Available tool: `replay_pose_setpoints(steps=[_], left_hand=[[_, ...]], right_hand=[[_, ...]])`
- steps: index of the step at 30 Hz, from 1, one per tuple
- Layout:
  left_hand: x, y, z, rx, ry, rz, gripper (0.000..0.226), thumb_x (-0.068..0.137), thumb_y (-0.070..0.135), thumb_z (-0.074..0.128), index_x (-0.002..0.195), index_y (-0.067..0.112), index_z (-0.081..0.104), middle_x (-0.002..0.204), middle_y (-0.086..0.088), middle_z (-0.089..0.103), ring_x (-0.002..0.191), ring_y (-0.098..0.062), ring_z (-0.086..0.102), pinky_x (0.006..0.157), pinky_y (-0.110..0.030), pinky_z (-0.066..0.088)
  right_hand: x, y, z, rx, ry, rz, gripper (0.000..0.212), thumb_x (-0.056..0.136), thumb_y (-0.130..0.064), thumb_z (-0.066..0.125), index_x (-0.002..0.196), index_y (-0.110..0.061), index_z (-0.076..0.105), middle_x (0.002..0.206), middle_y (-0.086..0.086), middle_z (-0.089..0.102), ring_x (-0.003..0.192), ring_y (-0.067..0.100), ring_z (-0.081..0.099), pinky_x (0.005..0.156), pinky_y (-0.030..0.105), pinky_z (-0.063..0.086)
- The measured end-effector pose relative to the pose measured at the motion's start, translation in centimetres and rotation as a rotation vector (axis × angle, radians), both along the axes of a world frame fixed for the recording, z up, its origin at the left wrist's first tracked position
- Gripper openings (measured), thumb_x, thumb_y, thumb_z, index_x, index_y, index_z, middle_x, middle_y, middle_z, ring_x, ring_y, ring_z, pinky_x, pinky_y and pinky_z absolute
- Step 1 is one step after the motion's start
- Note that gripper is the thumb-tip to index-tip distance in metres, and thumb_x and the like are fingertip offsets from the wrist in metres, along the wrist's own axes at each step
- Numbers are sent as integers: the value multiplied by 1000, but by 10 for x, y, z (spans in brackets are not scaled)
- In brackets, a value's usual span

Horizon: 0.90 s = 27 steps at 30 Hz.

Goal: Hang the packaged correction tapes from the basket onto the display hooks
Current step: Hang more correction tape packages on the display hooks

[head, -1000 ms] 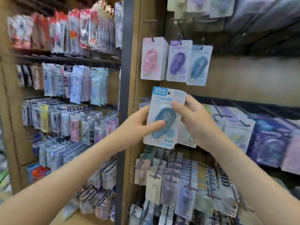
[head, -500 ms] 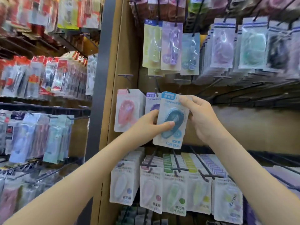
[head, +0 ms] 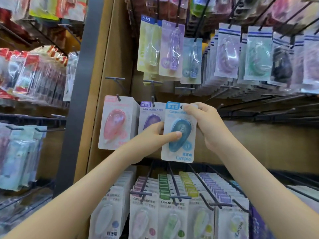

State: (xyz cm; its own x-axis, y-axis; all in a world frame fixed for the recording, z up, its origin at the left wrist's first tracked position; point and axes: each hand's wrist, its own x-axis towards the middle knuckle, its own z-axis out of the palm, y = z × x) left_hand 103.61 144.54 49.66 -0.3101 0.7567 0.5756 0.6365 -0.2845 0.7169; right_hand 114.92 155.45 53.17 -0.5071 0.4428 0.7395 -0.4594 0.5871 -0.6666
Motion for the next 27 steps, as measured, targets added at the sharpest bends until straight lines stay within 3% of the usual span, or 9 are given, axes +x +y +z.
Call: replay_pose_setpoints(steps=[7, 10, 13, 16, 20, 23, 25, 27], left_hand=[[3, 2, -3, 83, -40, 37, 56, 86, 35, 65, 134, 31, 35, 127, 9, 59, 111, -10, 62, 95, -35, 52], [6, -1, -1, 112, -64, 3, 65, 83, 33, 66, 137, 31, 29, 126, 5, 61, 108, -13, 64, 92, -38, 54], [3, -3, 1, 148, -106, -52, 83, 71, 40, 71, 137, 42, 22, 126, -1, 62, 105, -19, 67, 95, -45, 51], [0, 0, -1, 124, -80, -37, 86, 77, 41, 74, 137, 56, 14, 134, 3, 56, 111, -19, 64, 97, -44, 50], [-1, 9, -8, 118, 43, 82, 81, 91, 31, 62, 143, 52, 5, 134, 4, 57, 108, -10, 64, 92, -35, 54], [1, 14, -12, 135, 144, 218, 86, 92, 32, 60, 145, 49, -6, 143, 4, 49, 110, -6, 58, 81, -15, 52], [2, 16, -13, 137, 180, 247, 89, 93, 27, 59, 148, 41, -11, 147, 5, 42, 111, 1, 50, 69, 1, 44], [6, 13, -14, 126, 243, 260, 93, 92, 20, 60, 149, 33, -13, 146, 12, 38, 108, 11, 43, 66, 7, 37]], right_hand=[[-7, 1, 3, 14, 5, -45, 20, 97, -33, 54, 112, -21, 60, 107, -2, 69, 94, 13, 68, 78, 32, 59], [-6, 1, 4, -5, 31, -22, 16, 96, -34, 54, 108, -23, 60, 102, -5, 69, 88, 10, 69, 65, 23, 58], [-6, 1, 5, -70, 22, 42, 19, 97, -31, 54, 111, -20, 61, 102, -2, 70, 88, 12, 69, 59, 21, 55], [-7, 1, 5, -98, -30, 33, 20, 97, -31, 54, 112, -19, 61, 101, -1, 69, 86, 11, 68, 56, 18, 52], [-12, 4, -4, -14, 37, -82, 23, 97, -29, 54, 117, -19, 49, 100, -1, 64, 82, 6, 65, 56, 17, 52], [-18, 8, -27, 170, 118, -115, 47, 92, -25, 61, 124, -34, 28, 112, -1, 55, 99, 10, 62, 75, 23, 55], [-20, 7, -41, 287, 87, -133, 66, 85, -24, 70, 130, -38, 23, 132, 0, 43, 115, 11, 51, 82, 12, 50], [-21, 8, -45, 333, 39, -180, 75, 83, -20, 72, 137, -35, 23, 136, 0, 35, 116, 8, 44, 70, -3, 41]])
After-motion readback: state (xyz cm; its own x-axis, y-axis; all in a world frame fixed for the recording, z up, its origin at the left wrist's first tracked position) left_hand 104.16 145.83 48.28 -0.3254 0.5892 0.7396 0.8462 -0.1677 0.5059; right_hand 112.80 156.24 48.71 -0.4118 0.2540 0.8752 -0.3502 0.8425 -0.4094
